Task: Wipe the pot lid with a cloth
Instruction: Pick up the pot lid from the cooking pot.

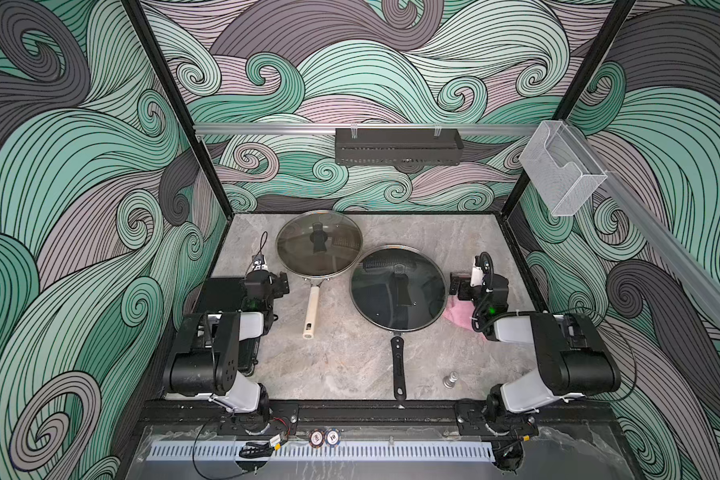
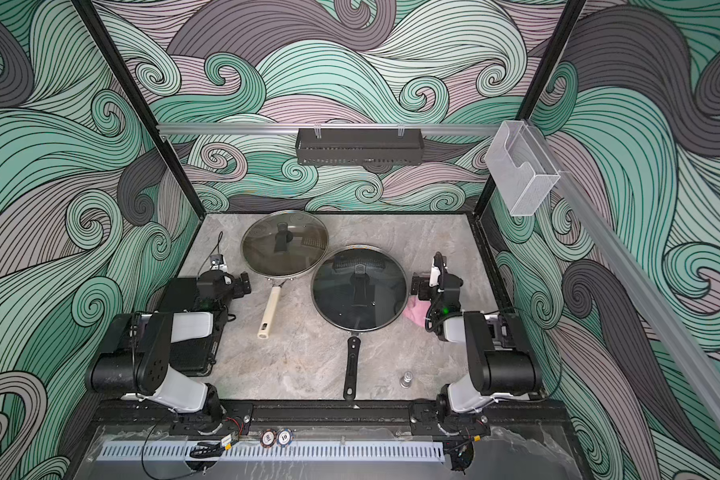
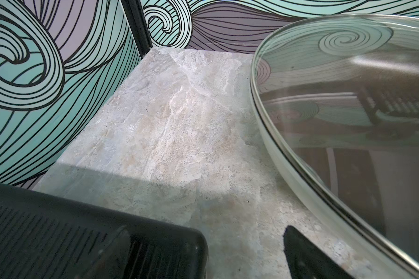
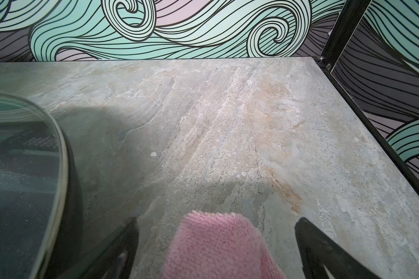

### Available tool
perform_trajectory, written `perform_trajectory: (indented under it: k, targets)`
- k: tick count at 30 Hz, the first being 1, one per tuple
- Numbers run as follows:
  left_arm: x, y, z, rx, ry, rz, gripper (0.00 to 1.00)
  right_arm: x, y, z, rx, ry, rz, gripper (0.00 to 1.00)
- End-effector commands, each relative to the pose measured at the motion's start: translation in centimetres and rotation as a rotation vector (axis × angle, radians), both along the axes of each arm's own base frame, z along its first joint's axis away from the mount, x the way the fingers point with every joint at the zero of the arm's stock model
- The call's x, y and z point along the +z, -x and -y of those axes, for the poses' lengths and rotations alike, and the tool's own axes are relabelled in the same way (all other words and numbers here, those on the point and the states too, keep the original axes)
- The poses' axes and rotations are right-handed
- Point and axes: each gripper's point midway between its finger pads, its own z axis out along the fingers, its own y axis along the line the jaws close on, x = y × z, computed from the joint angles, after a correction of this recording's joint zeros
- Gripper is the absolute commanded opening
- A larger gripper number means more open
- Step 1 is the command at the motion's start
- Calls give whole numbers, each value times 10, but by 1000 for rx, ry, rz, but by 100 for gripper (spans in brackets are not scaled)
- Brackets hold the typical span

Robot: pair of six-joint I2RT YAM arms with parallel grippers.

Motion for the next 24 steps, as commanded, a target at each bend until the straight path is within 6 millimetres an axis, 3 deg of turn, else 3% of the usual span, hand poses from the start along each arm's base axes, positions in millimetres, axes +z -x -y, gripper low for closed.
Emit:
perform_trajectory:
  k: [1, 24]
  targets:
    - [6, -4, 1, -7, 4, 14, 99, 10, -2, 1, -1, 19, 33, 99]
    - [5, -4, 1, -7, 6, 12, 98, 10, -3, 2, 3, 6, 30, 99]
